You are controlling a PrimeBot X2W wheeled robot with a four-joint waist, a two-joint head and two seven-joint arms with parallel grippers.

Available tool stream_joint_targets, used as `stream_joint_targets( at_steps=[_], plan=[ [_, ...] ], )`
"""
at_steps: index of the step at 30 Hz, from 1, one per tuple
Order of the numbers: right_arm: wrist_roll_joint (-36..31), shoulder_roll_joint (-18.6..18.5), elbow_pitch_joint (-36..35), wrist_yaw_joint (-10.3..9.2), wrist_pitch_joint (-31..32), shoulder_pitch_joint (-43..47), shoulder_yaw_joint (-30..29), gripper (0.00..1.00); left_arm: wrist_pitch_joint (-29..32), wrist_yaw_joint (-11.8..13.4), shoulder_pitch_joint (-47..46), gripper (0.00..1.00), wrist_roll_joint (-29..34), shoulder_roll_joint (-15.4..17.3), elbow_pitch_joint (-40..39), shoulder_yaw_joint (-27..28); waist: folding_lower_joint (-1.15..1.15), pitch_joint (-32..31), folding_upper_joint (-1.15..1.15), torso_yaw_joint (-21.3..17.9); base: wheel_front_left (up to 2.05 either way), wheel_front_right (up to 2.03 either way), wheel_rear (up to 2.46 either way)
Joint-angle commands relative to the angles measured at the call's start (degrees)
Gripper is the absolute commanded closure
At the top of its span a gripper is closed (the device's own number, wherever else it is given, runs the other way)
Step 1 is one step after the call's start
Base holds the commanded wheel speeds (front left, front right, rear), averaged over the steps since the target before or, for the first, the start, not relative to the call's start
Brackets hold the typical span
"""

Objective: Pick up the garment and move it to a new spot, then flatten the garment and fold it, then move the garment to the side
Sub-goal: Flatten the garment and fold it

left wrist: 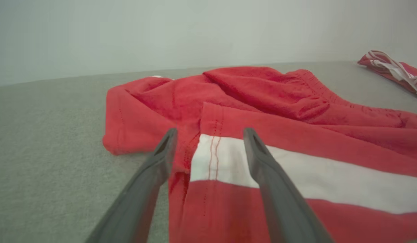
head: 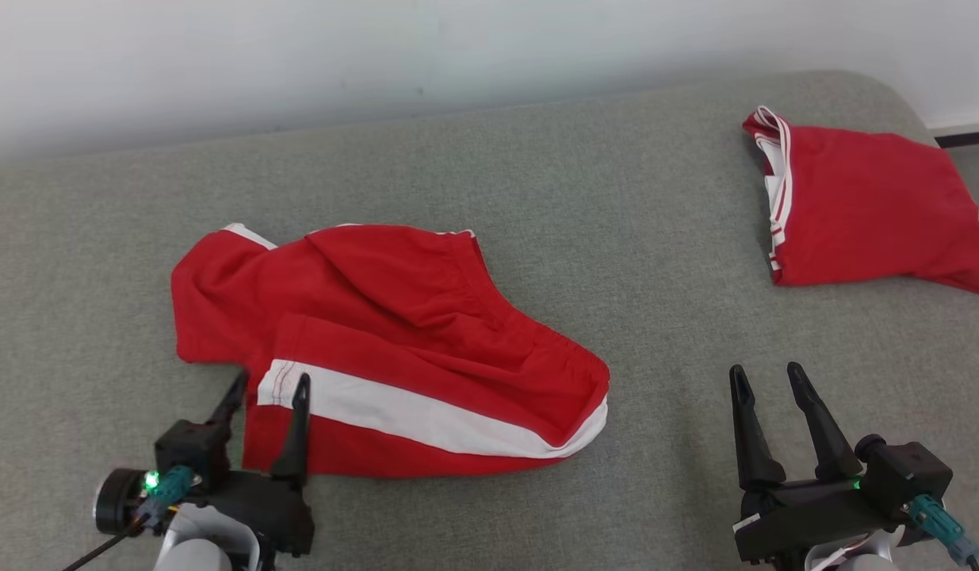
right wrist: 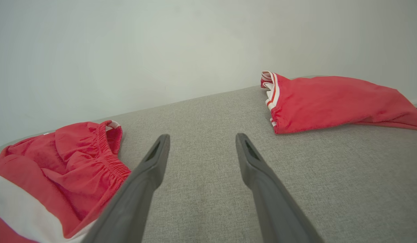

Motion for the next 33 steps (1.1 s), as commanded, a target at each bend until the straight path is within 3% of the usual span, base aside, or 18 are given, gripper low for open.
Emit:
stream_joint_targets(
  at_steps=[1, 6, 7, 8, 10, 16, 21, 28, 33],
  plan=[
    [0.17, 0.22, -0.13, -0.15, 0.0, -0.13, -0.13, 0.0, 0.83, -0.04, -0.68, 0.0, -0.54, 0.53, 1.82, -0.76, -0.01, 0.86, 0.0, -0.72, 0.0, 0.0, 0.0],
    [-0.1, 0.35, -0.12, -0.16, 0.0, -1.22, -0.06, 0.0, 0.37, -0.06, -2.65, 0.0, -2.12, 1.0, 6.11, -2.58, -0.01, 1.27, 0.0, -0.97, 0.0, 0.0, 0.0],
    [-0.2, 0.4, -0.18, -0.16, 0.01, -1.2, -0.13, 0.0, 0.33, -0.06, -3.04, 0.1, -2.28, 1.09, 6.87, -2.93, -0.01, 1.26, 0.0, -0.96, 0.0, 0.0, 0.0],
    [-0.27, 0.39, -0.28, -0.16, 0.0, -1.09, -0.28, 0.0, 0.03, -0.07, -3.46, 0.56, -2.51, 1.01, 7.11, -3.21, -0.01, 1.2, 0.0, -0.87, 0.0, 0.0, 0.0],
    [-0.49, 0.31, -0.52, -0.16, 0.0, -0.74, -0.75, 0.0, -0.4, -0.01, -4.15, 1.0, -2.85, 0.82, 7.36, -3.56, -0.01, 0.99, 0.0, -0.4, 0.0, 0.0, 0.0],
    [-0.66, 0.23, -0.37, -0.16, 0.01, 0.67, -1.33, 0.0, -1.15, -0.02, -3.62, 1.0, -2.68, 0.83, 6.36, -4.42, -0.01, -0.79, 0.0, 2.03, 0.0, 0.0, 0.0],
    [-0.65, -0.11, -0.34, -0.16, 0.01, 1.6, -1.24, 0.0, -1.27, 0.34, -1.08, 1.0, -2.31, 0.97, 0.24, -3.27, -0.01, -2.68, 0.0, 4.86, 0.0, 0.0, 0.0],
    [-0.69, -0.21, -0.14, -0.16, 0.0, 2.76, -0.99, 0.0, -1.21, 0.93, 7.65, 1.0, -2.85, 0.77, -9.99, -1.9, -0.01, -3.99, 0.0, 8.64, 0.0, 0.0, 0.0],
    [-0.61, -0.36, 0.04, -0.16, 0.01, 3.17, -0.66, 0.0, -1.22, 1.17, 15.3, 1.0, -3.74, -1.99, -12.02, -2.35, -0.01, -4.09, 0.0, 9.94, 0.0, 0.0, 0.0]
  ],
)
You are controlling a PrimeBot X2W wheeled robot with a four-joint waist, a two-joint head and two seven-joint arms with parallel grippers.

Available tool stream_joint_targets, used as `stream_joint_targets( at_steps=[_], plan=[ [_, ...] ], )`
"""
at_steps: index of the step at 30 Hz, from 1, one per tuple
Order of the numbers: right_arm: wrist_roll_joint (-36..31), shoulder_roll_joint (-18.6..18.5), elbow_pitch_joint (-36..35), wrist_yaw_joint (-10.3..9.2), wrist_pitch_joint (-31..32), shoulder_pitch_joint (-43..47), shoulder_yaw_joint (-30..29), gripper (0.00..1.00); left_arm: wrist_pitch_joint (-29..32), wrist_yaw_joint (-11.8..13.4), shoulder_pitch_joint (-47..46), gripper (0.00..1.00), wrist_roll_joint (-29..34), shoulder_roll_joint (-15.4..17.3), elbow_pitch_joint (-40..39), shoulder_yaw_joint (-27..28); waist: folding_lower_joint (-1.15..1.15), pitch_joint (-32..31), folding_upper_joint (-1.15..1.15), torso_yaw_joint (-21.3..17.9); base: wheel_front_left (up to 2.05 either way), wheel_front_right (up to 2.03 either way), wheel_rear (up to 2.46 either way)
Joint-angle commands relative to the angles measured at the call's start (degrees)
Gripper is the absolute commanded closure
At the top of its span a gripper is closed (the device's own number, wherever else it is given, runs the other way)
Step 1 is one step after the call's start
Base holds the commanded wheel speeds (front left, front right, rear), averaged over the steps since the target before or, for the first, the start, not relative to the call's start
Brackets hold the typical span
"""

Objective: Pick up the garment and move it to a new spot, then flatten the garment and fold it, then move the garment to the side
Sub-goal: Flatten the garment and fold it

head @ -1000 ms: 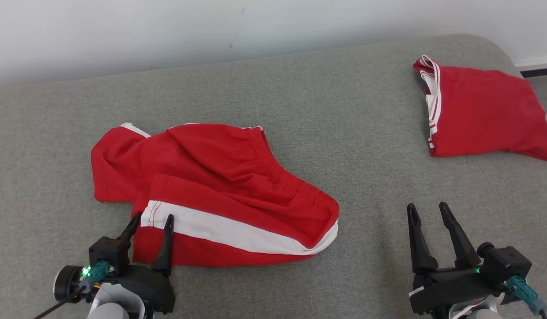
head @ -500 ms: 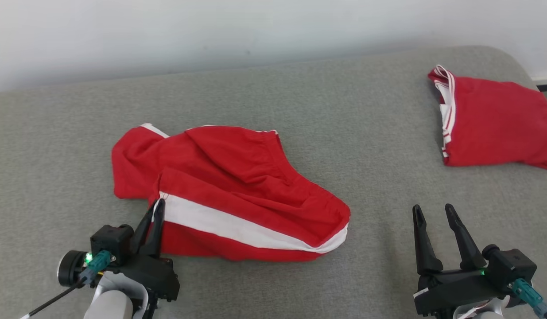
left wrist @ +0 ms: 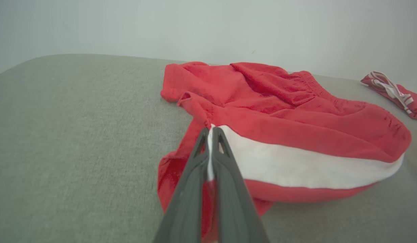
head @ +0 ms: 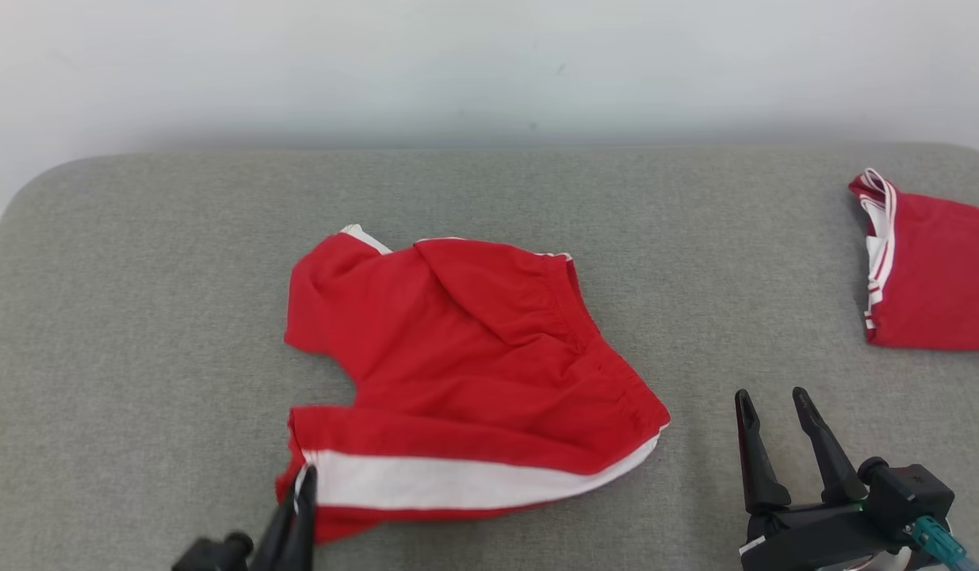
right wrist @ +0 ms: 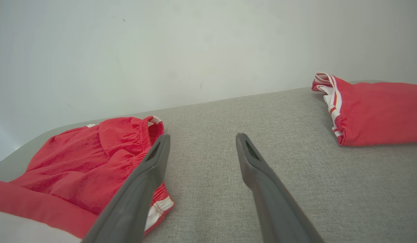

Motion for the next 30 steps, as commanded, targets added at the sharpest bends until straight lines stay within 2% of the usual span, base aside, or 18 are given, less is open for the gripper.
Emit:
stream_joint_targets(
  at_steps=[1, 4, 5, 6, 7, 17, 30],
  plan=[
    [-0.01, -0.37, 0.05, -0.16, 0.02, 0.64, 0.13, 0.0, -0.17, 0.07, 2.34, 1.0, -0.73, -1.4, 0.22, 0.15, 0.01, -0.47, 0.0, 1.02, 0.0, 0.0, 0.0],
    [0.12, -0.62, 0.19, -0.16, 0.02, 0.62, 0.21, 0.0, -0.17, -0.02, 4.84, 1.0, -1.3, -2.79, 1.56, 0.38, 0.01, -0.56, 0.0, 1.26, 0.0, 0.0, 0.0],
    [0.15, -0.7, 0.24, -0.16, 0.02, 0.64, 0.27, 0.0, -0.16, -0.1, 5.31, 0.82, -0.84, -3.03, 2.22, 0.31, 0.01, -0.6, 0.0, 1.28, 0.0, 0.0, 0.0],
    [0.17, -0.8, 0.29, -0.16, 0.02, 0.67, 0.31, 0.0, -0.17, -0.1, 5.2, 0.44, -0.59, -3.3, 2.4, 0.55, 0.01, -0.63, 0.0, 1.31, 0.0, 0.0, 0.0],
    [0.22, -0.93, 0.31, -0.16, 0.02, 0.7, 0.35, 0.0, -0.17, -0.16, 5.15, 0.0, -0.54, -3.52, 2.67, 0.95, 0.01, -0.67, 0.0, 1.33, 0.0, 0.0, 0.0],
    [0.27, -0.86, 0.57, -0.16, 0.02, 0.82, 0.45, 0.0, -0.17, -0.52, 4.26, 0.0, 2.89, -4.42, -2.78, 6.82, 0.01, -1.5, 0.0, 0.78, 0.0, 0.0, 0.0],
    [0.53, -1.44, 0.54, -0.16, 0.02, 1.77, 1.01, 0.0, -0.17, -0.81, 5.55, 0.0, 6.65, -4.98, -10.58, 13.33, 0.01, -3.76, 0.0, -2.65, 0.0, 0.0, 0.0]
  ],
)
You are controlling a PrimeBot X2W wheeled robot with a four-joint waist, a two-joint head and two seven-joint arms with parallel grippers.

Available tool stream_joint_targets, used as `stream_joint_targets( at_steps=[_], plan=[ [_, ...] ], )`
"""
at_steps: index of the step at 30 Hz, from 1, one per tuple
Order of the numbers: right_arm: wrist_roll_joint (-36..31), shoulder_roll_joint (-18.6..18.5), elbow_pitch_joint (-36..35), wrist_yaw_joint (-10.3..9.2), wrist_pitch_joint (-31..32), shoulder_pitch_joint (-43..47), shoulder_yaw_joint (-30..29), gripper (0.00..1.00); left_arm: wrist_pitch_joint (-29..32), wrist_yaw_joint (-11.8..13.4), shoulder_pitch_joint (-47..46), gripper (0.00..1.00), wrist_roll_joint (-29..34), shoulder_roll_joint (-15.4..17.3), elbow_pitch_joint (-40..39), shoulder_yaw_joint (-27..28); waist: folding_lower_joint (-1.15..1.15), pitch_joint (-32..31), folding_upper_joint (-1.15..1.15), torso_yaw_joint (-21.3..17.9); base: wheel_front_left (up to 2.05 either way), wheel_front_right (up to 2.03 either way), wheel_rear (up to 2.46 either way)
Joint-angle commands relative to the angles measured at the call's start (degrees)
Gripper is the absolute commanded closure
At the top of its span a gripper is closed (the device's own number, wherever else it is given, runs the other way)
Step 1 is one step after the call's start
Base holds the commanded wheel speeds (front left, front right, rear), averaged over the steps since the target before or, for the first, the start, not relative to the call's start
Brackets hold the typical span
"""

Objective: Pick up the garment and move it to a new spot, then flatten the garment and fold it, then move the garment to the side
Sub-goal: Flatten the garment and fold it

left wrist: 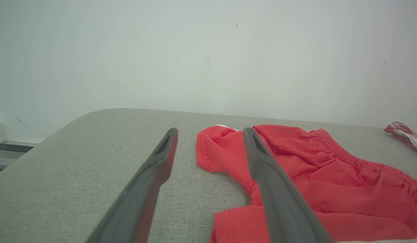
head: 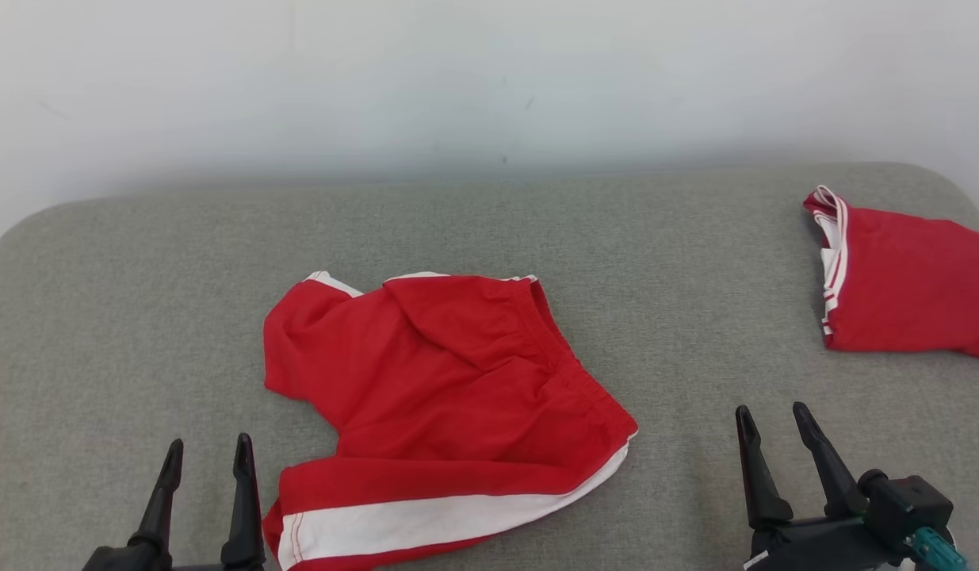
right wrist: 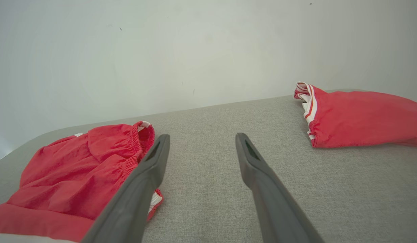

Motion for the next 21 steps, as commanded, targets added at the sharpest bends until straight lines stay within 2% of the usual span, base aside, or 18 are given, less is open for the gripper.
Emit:
stream_joint_targets(
  at_steps=[1, 13, 21],
  plan=[
    [0.28, -0.46, -0.05, -0.16, 0.02, 0.95, -0.01, 0.0, -0.16, -0.1, 0.71, 0.0, 0.38, -0.2, -0.42, 0.4, 0.0, -0.69, 0.0, -0.88, 0.0, 0.0, 0.0],
    [0.28, -2.03, -0.52, -0.16, 0.02, 3.35, -0.17, 0.0, -0.16, -0.48, 2.27, 0.0, 1.35, -0.27, -1.65, 1.17, 0.0, -1.56, 0.0, -2.9, 0.0, 0.0, 0.0],
    [0.14, -2.43, -0.65, -0.16, 0.02, 3.23, 1.19, 0.0, -0.16, -0.4, 2.48, 0.0, 1.14, 0.05, -1.37, 1.72, 0.0, -1.65, 0.0, -2.45, 0.0, 0.0, 0.0]
  ],
)
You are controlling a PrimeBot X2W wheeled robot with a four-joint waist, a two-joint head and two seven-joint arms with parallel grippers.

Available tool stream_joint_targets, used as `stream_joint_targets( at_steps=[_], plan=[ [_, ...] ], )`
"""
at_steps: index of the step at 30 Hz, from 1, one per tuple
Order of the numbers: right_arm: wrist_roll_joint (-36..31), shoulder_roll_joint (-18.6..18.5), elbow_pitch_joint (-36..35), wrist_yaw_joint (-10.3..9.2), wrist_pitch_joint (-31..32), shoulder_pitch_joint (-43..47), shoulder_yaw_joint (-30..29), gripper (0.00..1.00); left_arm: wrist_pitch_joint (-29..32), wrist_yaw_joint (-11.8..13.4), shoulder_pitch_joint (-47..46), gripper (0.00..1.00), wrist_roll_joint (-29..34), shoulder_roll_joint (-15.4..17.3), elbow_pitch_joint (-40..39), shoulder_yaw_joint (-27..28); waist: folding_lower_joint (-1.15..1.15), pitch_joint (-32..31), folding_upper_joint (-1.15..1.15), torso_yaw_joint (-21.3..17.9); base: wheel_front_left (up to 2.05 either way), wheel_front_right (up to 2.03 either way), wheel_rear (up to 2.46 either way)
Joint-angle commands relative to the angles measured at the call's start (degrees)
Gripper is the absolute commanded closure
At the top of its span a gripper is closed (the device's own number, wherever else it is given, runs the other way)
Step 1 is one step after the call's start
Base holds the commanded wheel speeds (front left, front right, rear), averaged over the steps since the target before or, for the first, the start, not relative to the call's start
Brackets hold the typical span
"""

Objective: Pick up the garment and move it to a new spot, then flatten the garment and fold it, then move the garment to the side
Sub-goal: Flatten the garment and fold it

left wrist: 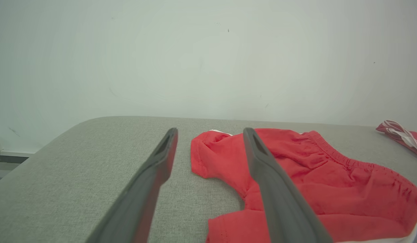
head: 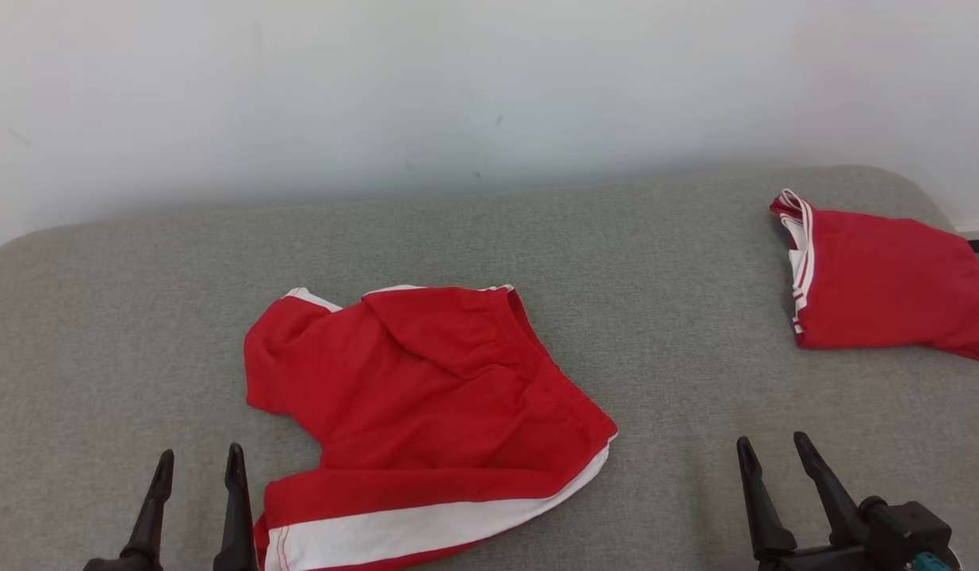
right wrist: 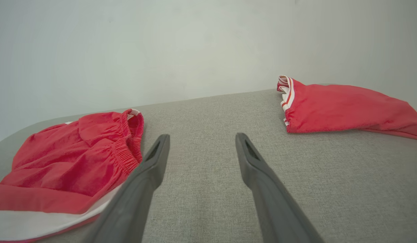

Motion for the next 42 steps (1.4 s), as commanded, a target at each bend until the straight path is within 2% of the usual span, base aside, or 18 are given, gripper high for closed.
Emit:
stream_joint_targets(
  at_steps=[1, 9, 13, 19, 25, 31, 32, 33, 34, 42],
  plan=[
    [0.07, -0.66, -0.16, -0.16, 0.01, -0.27, 0.67, 0.0, -0.16, -0.04, 0.76, 0.0, 0.07, -0.01, 0.02, 0.01, 0.0, -0.02, 0.0, 0.58, 0.0, 0.0, 0.0],
    [0.19, -3.78, 1.38, -0.16, 0.43, -4.35, 6.15, 0.0, -0.17, -0.07, 0.54, 0.0, -0.27, -0.37, 0.27, -1.55, 0.0, 0.49, 0.0, 3.86, 0.0, 0.0, 0.0],
    [1.17, -6.21, 4.63, -0.16, 2.11, -9.91, 11.18, 0.0, -0.16, -0.01, -0.29, 0.0, -0.56, -0.5, 0.74, -2.82, 0.0, 1.52, 0.0, 6.91, 0.0, 0.0, 0.0],
    [3.48, -8.04, 11.44, -0.16, 4.41, -15.07, 15.57, 0.0, -0.16, -0.02, -1.6, 0.0, -1.14, -0.63, 1.41, -4.4, 0.0, 2.53, 0.0, 10.34, 0.0, 0.0, 0.0],
    [5.48, -8.33, 19.35, -0.16, 4.75, -17.64, 18.11, 0.0, -0.16, -0.02, -2.08, 0.0, -1.59, -0.68, 1.43, -5.02, 0.0, 3.53, 0.0, 11.99, 0.0, 0.0, 0.0],
    [7.89, -6.77, 26.58, -0.16, 5.42, -20.3, 20.19, 0.0, -0.16, 0.16, -2.94, 0.0, -2.3, -0.7, 1.93, -5.84, 0.0, 4.2, 0.0, 12.51, 0.0, 0.0, 0.0],
    [8.5, -6.45, 27.57, -0.16, 5.41, -20.51, 20.75, 0.09, -0.16, 0.24, -2.98, 0.0, -2.4, -0.7, 2.03, -5.99, 0.0, 4.21, 0.0, 12.55, 0.0, 0.0, 0.0],
    [8.94, -6.27, 28.19, -0.16, 5.12, -20.84, 21.15, 0.53, -0.16, 0.27, -3.08, 0.0, -2.51, -0.7, 2.08, -6.11, 0.0, 4.19, 0.0, 12.54, 0.0, 0.0, 0.0],
    [9.23, -6.17, 28.74, -0.16, 4.82, -21.12, 21.63, 1.0, -0.16, 0.43, -3.08, 0.0, -2.55, -0.7, 2.02, -6.24, 0.0, 4.11, 0.0, 12.46, 0.0, 0.0, 0.0],
    [12.2, -6.64, 31.53, -0.16, 1.94, -22.85, 22.99, 1.0, -0.16, 1.18, -1.47, 0.0, -2.65, -0.71, 1.78, -5.9, 0.0, 3.2, 0.0, 9.76, 0.0, 0.0, 0.0]
  ],
)
